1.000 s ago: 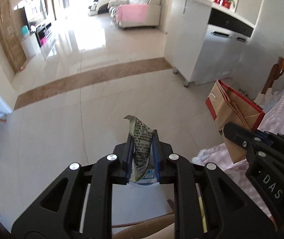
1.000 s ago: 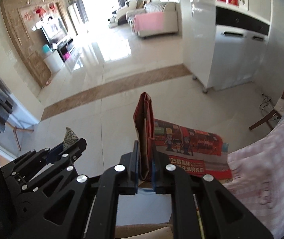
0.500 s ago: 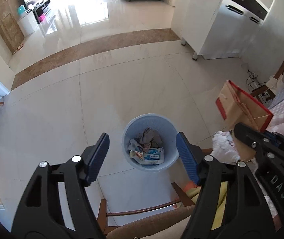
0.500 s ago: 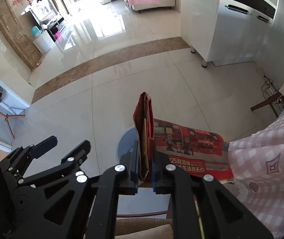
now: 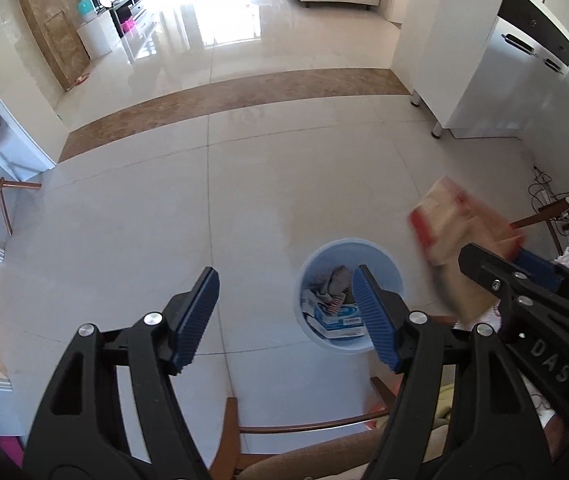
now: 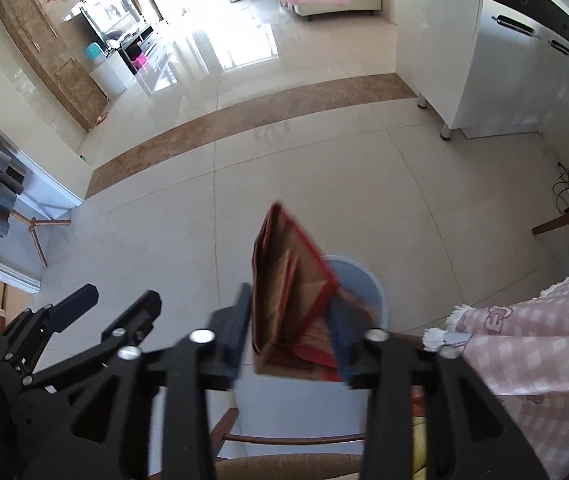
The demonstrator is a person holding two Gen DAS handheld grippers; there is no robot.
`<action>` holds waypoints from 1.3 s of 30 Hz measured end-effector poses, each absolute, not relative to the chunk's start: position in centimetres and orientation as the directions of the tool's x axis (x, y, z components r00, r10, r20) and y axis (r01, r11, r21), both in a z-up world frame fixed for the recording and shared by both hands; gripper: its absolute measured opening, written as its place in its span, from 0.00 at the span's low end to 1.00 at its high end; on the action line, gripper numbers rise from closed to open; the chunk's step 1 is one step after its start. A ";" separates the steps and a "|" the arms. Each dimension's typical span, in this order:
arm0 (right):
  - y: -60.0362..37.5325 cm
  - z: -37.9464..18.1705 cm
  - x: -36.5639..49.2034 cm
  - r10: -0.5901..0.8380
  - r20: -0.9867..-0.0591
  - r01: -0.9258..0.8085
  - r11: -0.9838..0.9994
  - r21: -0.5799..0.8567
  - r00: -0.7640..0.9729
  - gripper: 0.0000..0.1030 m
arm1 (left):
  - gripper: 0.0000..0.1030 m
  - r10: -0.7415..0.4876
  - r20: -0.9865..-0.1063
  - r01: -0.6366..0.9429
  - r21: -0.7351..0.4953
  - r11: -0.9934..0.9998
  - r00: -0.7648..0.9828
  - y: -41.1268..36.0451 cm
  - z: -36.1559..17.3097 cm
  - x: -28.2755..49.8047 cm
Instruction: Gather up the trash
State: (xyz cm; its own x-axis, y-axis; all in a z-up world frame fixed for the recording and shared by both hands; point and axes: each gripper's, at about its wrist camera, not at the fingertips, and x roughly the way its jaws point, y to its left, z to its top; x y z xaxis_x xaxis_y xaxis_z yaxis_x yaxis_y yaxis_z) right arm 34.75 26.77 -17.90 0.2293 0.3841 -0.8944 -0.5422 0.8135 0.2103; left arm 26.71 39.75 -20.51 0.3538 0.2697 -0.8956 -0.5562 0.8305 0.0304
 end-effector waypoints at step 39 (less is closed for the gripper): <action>-5.3 3.0 18.9 0.281 -0.584 -0.271 0.957 0.108 0.762 0.54 | 0.71 0.073 -0.573 -0.142 -0.077 0.987 0.817 13.3 -1.0 17.6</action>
State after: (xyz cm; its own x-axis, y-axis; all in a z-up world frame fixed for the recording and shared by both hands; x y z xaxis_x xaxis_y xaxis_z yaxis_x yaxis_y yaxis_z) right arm 18.92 -5.30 3.03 0.7617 0.2814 -0.5836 -0.2706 0.9566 0.1081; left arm 17.56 13.27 -0.99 0.8166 0.0734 -0.5726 -0.1424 0.9868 -0.0766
